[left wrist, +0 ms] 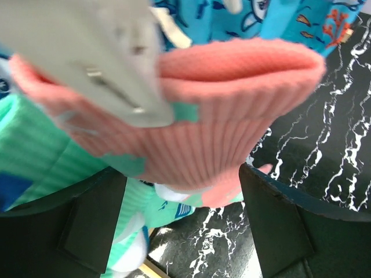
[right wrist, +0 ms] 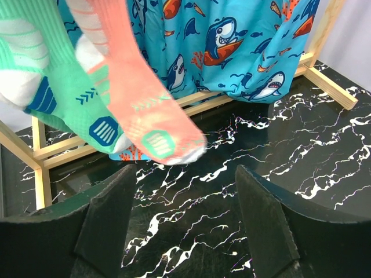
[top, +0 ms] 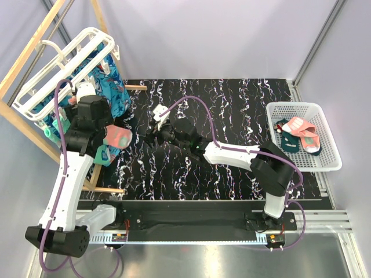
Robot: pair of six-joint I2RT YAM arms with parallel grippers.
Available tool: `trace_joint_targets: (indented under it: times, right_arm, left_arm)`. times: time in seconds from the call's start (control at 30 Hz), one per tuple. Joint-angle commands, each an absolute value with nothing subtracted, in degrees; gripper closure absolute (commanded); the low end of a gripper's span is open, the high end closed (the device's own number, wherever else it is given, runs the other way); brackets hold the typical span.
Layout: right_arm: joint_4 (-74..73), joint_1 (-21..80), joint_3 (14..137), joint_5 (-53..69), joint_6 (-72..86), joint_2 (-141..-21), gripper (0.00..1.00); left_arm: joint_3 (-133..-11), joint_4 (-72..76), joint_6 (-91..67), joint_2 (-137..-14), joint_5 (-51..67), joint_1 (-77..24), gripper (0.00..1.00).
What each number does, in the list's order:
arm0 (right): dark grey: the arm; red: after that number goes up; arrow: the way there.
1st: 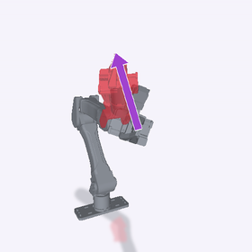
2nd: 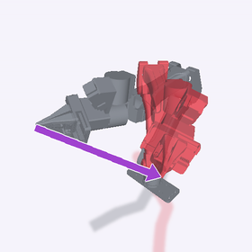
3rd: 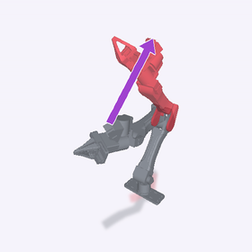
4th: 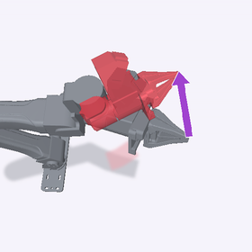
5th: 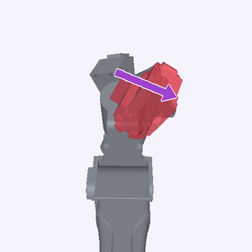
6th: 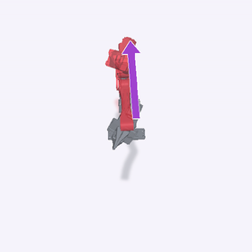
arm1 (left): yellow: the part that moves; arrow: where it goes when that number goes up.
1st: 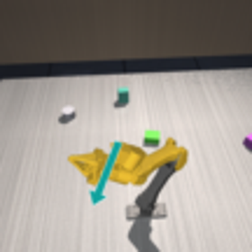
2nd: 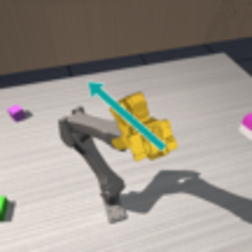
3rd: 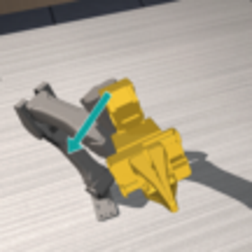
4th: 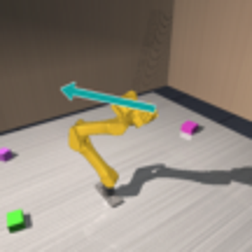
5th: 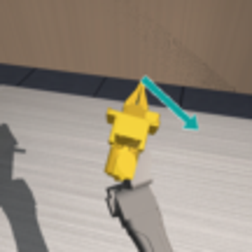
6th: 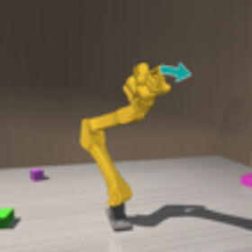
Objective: Remove the socks clipped to the hanger
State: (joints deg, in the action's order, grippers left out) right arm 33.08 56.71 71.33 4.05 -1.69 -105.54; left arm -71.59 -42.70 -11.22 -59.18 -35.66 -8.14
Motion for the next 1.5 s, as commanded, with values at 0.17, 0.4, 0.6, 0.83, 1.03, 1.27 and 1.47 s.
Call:
trace_joint_targets:
  times: [0.17,0.4,0.6,0.83,1.03,1.27,1.47]
  right_arm:
    - [35.51,56.6,71.28,3.69,-3.08,-102.57,0.23]
    - [33.66,56.6,73.91,3.96,-5.09,-104.85,0.24]
    - [34.71,56.78,81.64,2.29,-6.94,-113.0,0.2]
    - [39.01,61.16,91.21,-4.65,-16.68,-122.25,0.16]
    - [42.88,63.72,93.25,-3.0,-21.45,-126.21,0.14]
    - [42.1,64.95,99.92,-1.41,-22.94,-131.65,0.14]
    - [41.05,65.3,104.4,0.35,-22.76,-134.91,0.21]
  left_arm:
    - [-73.3,-38.05,-9.49,-58.71,-28.31,-8.0,0.3]
    - [-73.39,-38.41,-9.67,-57.83,-17.94,-8.0,0.36]
    - [-74.62,-39.46,-9.32,-57.66,-14.42,-8.0,0.41]
    - [-77.17,-41.92,-8.88,-58.45,-14.06,-8.0,0.42]
    - [-76.2,-41.57,-9.67,-57.75,-12.92,-8.0,0.44]
    - [-76.99,-42.63,-10.19,-57.48,-12.31,-8.0,0.45]
    - [-77.17,-42.62,-10.9,-56.78,-11.25,-8.0,0.45]
